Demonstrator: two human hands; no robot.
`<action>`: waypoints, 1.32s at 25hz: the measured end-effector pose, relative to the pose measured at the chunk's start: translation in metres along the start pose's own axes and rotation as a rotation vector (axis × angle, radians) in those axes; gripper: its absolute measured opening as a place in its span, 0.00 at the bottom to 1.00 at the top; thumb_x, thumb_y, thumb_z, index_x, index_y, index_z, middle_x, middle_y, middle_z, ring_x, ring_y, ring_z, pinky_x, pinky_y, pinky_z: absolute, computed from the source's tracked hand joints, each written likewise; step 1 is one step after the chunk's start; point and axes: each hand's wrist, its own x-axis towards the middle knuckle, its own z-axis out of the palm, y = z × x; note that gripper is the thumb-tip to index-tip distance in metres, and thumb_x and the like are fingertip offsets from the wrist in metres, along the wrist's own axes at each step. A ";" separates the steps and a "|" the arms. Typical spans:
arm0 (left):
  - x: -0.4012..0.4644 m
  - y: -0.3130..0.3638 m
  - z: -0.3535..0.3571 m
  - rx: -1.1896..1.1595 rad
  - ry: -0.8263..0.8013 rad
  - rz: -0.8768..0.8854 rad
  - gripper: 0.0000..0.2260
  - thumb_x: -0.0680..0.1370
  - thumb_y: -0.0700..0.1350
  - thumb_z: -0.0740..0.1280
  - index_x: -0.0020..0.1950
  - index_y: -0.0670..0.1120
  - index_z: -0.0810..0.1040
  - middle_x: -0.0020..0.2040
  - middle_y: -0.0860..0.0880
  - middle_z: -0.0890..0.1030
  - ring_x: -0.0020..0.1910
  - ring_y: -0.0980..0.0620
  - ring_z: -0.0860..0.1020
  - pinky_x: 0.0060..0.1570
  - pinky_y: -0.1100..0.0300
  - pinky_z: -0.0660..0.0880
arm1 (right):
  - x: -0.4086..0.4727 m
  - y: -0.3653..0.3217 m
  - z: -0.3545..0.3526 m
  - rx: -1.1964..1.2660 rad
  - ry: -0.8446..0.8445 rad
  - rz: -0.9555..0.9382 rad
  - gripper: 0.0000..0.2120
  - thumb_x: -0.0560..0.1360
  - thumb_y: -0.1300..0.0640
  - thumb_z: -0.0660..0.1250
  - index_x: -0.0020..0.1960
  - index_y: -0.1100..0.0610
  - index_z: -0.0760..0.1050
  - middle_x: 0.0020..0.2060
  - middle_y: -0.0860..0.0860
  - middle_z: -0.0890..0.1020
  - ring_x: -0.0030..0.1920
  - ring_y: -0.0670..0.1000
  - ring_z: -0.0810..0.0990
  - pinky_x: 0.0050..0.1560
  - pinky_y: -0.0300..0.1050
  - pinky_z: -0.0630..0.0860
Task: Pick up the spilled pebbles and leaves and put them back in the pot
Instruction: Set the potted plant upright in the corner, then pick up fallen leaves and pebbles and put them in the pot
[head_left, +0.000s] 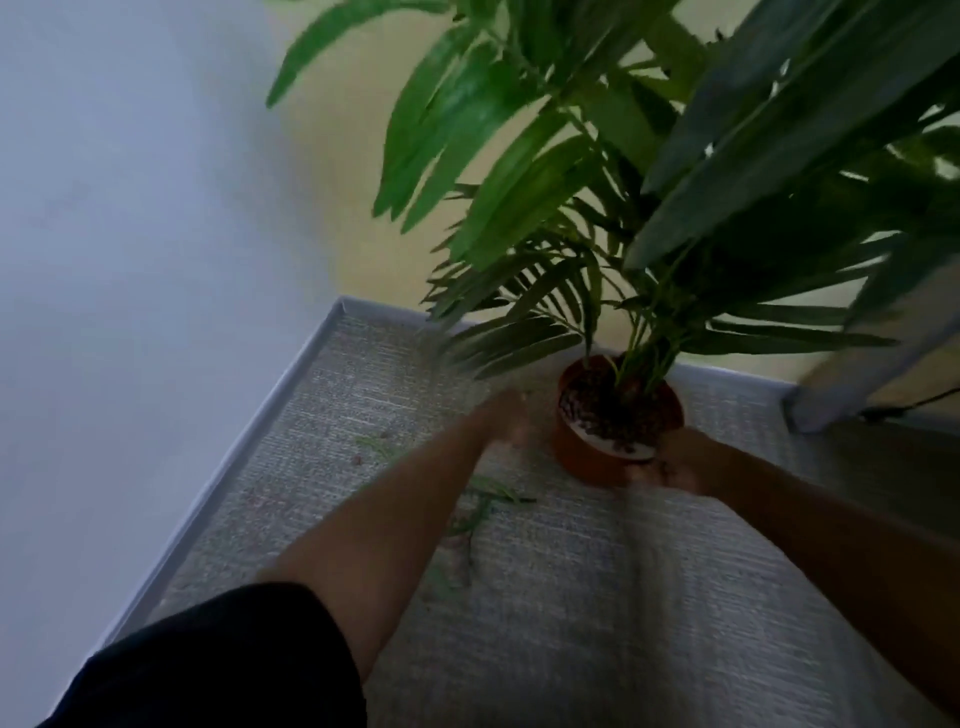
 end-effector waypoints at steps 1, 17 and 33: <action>-0.005 -0.005 -0.008 0.083 0.017 -0.003 0.15 0.79 0.38 0.63 0.65 0.36 0.75 0.63 0.36 0.78 0.62 0.40 0.77 0.59 0.53 0.74 | -0.007 -0.004 -0.002 -0.040 -0.024 -0.014 0.11 0.80 0.62 0.63 0.61 0.66 0.73 0.48 0.63 0.81 0.39 0.59 0.82 0.41 0.52 0.83; -0.063 -0.121 -0.059 0.525 0.074 -0.011 0.13 0.77 0.44 0.62 0.54 0.36 0.77 0.56 0.35 0.80 0.56 0.39 0.78 0.54 0.52 0.74 | -0.055 -0.007 0.148 -1.466 -0.054 -0.509 0.11 0.80 0.58 0.58 0.54 0.62 0.77 0.57 0.60 0.80 0.56 0.59 0.80 0.52 0.46 0.74; -0.006 -0.199 -0.013 0.701 0.097 -0.117 0.14 0.78 0.44 0.62 0.63 0.45 0.71 0.62 0.42 0.78 0.62 0.41 0.77 0.62 0.46 0.73 | 0.056 0.071 0.181 -1.628 -0.096 -0.547 0.21 0.75 0.56 0.64 0.67 0.53 0.69 0.60 0.56 0.79 0.60 0.59 0.79 0.55 0.51 0.77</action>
